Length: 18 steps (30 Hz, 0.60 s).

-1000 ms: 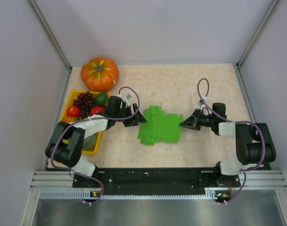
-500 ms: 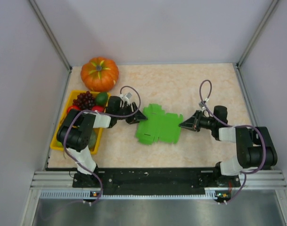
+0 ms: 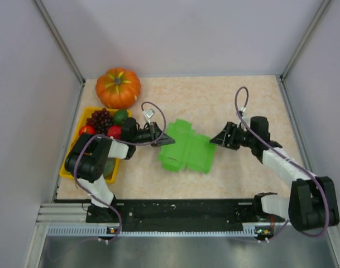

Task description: Fold the paper box

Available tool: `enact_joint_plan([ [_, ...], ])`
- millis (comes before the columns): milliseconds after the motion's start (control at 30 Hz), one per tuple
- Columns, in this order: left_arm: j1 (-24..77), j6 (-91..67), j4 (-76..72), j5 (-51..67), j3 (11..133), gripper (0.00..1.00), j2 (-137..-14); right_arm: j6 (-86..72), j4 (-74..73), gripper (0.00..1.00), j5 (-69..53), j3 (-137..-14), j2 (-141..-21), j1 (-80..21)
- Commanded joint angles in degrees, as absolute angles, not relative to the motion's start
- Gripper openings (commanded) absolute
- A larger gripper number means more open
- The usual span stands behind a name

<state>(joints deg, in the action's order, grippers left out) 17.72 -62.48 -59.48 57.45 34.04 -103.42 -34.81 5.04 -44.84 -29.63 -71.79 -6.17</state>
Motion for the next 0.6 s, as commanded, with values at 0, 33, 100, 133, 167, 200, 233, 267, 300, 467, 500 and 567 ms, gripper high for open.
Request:
enact_joint_plan([
  [0,17.8,-37.9,-23.0,55.7,39.5,0.06,-90.4,-20.8,-16.2,0.72,-24.3,-40.2,-62.7,-10.5],
  [33,18.4,-28.2,-15.5,50.9,43.3,0.05,-86.5,-18.5,-19.0,0.74,-22.1,-43.6,-61.6,-10.9],
  [100,19.4,-23.6,-4.0,47.9,45.5,0.02,-83.9,-15.4,-20.4,0.82,-17.8,-47.4,-61.0,-13.7],
  [133,19.7,-24.5,-4.6,49.5,45.6,0.02,-82.5,-11.6,-20.0,0.83,-18.5,-51.4,-61.4,-14.9],
  [167,19.9,-25.7,-5.8,51.0,45.7,0.02,-82.1,-9.6,-19.6,0.84,-21.4,-53.7,-63.9,-18.4],
  [200,20.9,-26.4,-6.1,52.2,46.1,0.02,-82.0,-7.1,-19.3,0.84,-24.0,-55.9,-65.6,-20.3],
  [233,21.8,-25.5,-4.7,52.6,46.8,0.02,-81.7,-1.4,-19.3,0.84,-26.3,-60.2,-67.4,-22.4],
  [267,22.8,-24.0,-2.3,52.0,49.4,0.02,-81.3,1.6,-20.0,0.85,-30.7,-62.4,-69.6,-24.6],
  [300,25.0,-22.3,0.1,51.4,50.7,0.02,-81.0,3.4,-21.2,0.85,-32.2,-64.7,-73.3,-25.0],
  [467,28.0,-15.3,12.9,50.2,55.7,0.01,-77.7,10.7,-30.5,0.8,-47.5,-76.3,-81.1,-24.9],
  [500,28.0,-14.9,13.2,49.9,55.8,0.02,-76.4,11.4,-31.3,0.78,-49.9,-77.2,-82.0,-25.1],
  [567,28.0,-13.5,14.2,50.2,56.2,0.01,-75.5,12.0,-31.5,0.73,-55.7,-76.8,-83.0,-25.4],
])
